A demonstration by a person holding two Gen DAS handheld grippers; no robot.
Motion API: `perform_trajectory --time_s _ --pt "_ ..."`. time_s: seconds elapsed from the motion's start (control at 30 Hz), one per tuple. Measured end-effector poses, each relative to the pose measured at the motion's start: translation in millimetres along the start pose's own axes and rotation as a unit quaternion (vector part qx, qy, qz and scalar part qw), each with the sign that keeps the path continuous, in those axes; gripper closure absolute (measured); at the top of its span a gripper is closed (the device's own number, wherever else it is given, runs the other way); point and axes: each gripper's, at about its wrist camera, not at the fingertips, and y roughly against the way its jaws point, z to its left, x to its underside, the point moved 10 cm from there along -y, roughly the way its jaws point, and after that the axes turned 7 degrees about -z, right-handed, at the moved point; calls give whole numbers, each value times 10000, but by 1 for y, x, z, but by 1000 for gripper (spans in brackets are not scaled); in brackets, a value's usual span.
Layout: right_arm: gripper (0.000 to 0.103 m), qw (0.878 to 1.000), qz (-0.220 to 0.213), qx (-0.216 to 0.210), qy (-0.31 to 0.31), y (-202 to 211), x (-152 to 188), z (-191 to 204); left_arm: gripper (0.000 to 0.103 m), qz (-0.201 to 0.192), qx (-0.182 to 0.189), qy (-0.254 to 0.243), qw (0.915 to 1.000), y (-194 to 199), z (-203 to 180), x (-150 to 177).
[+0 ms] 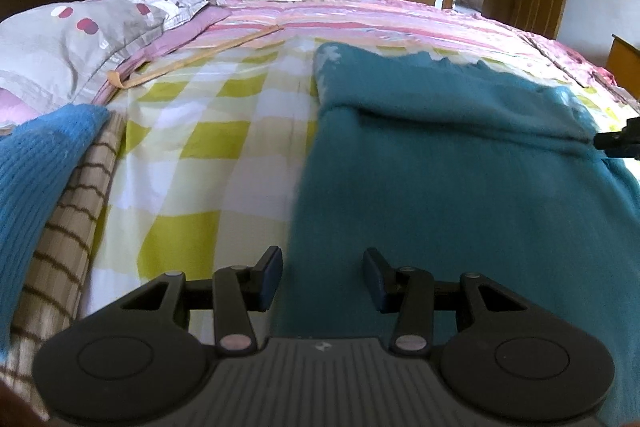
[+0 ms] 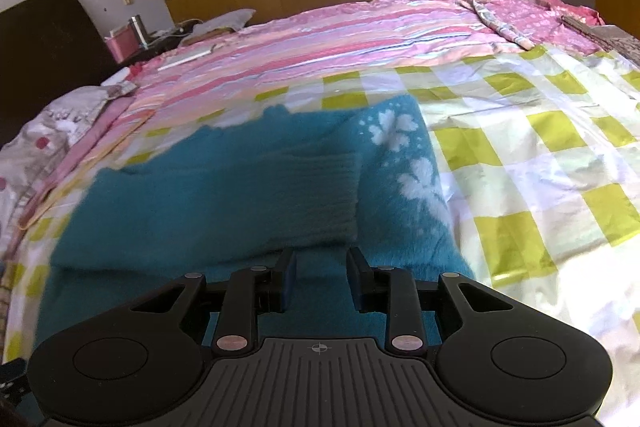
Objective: Fold small clothes
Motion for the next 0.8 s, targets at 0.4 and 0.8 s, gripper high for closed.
perform_trajectory --time_s 0.4,0.8 --pt "73 9981 506 -340 3 78 61 -3 54 288 94 144 9994 17 7 15" --pt "73 9965 775 -290 -144 92 91 -11 53 571 86 -17 9983 27 0 26"
